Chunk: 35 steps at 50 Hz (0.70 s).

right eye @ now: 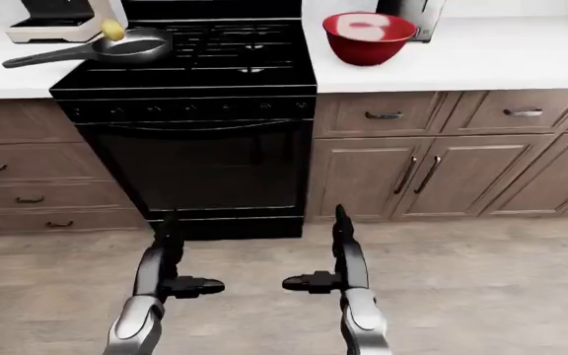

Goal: Pick the potato from the pan and place it in the bowl.

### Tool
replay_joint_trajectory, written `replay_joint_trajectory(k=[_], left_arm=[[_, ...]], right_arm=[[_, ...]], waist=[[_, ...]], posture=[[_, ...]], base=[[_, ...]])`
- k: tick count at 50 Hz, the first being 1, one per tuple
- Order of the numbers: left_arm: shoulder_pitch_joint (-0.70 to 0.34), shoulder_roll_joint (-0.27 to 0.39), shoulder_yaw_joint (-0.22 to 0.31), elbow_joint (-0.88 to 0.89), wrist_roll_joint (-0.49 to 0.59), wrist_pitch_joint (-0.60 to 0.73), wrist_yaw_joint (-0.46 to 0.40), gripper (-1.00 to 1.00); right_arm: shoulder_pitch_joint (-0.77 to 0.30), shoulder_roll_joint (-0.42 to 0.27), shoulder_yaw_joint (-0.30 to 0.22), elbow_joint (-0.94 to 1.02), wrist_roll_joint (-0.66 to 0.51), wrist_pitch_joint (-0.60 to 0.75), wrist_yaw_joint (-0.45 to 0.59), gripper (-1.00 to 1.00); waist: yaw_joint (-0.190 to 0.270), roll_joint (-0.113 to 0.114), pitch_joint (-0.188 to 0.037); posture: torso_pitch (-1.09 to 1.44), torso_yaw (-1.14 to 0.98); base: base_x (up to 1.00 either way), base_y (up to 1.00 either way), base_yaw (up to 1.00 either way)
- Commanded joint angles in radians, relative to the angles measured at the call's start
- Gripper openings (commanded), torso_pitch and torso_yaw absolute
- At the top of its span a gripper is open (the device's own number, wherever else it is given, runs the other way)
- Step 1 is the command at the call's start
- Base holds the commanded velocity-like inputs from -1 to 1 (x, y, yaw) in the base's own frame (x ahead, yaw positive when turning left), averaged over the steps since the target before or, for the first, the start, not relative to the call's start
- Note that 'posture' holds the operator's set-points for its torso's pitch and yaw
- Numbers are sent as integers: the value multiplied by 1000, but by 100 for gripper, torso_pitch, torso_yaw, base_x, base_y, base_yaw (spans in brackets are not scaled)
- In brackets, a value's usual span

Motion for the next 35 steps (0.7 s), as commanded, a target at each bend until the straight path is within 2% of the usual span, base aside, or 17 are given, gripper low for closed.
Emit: replay_joint_trajectory(k=[1,3,4,5,7,8,19,31,35], left_arm=[[-29,2,0,-69,-3,-71,-2,100],[-22,-1,-4,-98,-1,-48,2,100],[-26,0,-2,-78,-2,-62,1,100],[-26,-1,-5,-102,-2,-39,4,100],[-26,-2,-5,-99,-2,-41,5,100],[-29,-1,-4,-95,-3,-42,5,100],[-42,2,1,-88,-8,-31,7,100],[-159,40,60,-78,-45,39,29,100],[-217,60,80,-88,-66,85,41,100]], right_arm=[[-16,-2,-2,-95,11,-63,5,100],[-20,-3,-5,-86,15,-68,6,100],[-19,-3,-6,-89,16,-65,6,100],[-20,-3,-6,-93,16,-62,6,100],[-25,-5,-9,-79,19,-71,7,100],[-26,-6,-10,-72,17,-77,7,100],[-39,-12,-17,-63,3,-94,-9,100],[-122,-23,-38,-122,19,39,-37,100],[-173,-21,-39,-187,56,159,-56,100]], waist=[[-2,-8,-1],[6,-1,-61],[6,-1,-52],[5,-7,-16],[6,-8,-69],[6,-8,-74],[7,-4,-86],[8,-4,-92],[8,-3,-91]], posture=[[0,0],[0,0],[0,0],[0,0],[0,0],[0,0],[0,0],[0,0],[0,0]], base=[[0,0,0],[0,0,0],[0,0,0],[0,0,0],[0,0,0],[0,0,0],[0,0,0],[0,0,0],[0,0,0]])
